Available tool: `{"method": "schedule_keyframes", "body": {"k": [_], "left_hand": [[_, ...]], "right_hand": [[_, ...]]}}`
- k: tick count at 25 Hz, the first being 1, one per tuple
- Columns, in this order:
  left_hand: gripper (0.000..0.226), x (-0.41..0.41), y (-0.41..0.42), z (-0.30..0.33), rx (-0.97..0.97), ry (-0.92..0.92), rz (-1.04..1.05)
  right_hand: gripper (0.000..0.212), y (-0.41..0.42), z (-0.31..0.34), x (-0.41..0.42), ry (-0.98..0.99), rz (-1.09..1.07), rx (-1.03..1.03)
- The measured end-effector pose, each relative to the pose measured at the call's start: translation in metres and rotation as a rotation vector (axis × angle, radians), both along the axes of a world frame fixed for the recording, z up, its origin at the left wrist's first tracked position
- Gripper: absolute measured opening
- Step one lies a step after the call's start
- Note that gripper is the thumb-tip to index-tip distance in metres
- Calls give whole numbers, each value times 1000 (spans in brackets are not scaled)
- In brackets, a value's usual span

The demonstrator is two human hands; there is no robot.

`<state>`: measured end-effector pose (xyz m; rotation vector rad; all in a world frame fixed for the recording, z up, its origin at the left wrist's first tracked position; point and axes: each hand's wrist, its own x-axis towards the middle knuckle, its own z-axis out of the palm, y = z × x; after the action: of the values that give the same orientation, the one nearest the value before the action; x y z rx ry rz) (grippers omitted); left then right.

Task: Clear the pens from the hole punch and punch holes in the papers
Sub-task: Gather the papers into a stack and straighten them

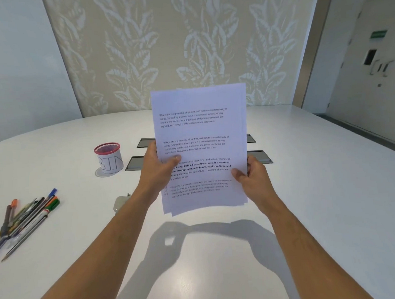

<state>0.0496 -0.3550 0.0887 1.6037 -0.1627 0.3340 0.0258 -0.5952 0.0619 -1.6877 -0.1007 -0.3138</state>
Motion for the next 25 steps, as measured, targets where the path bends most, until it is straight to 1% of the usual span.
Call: {"method": "schedule_keyframes", "body": {"k": [2,4,7,11,17,20,25], "left_hand": [[40,-4,-6,16,22,-74,30],[47,-6,-8,21,21,-98,15],[50,-10,-9,3,-18,-18,-2],[44,-14,-18,-20,-32,40,47],[34,-12,-25,-9,-13,8,117],[35,-13,-27,-10,-4,-25,137],[39,-17,-27,-24,-28,73,86]], "right_hand": [[33,2,13,3,-47,-13,12],[38,4,19,6,-72,-30,26],[46,14,10,5,-17,-22,96],[42,24,-12,0,14,-86,112],[38,25,2,3,-36,-109,110],[37,24,0,1,-53,-125,100],[37,22,-19,-5,3,-79,102]]}}
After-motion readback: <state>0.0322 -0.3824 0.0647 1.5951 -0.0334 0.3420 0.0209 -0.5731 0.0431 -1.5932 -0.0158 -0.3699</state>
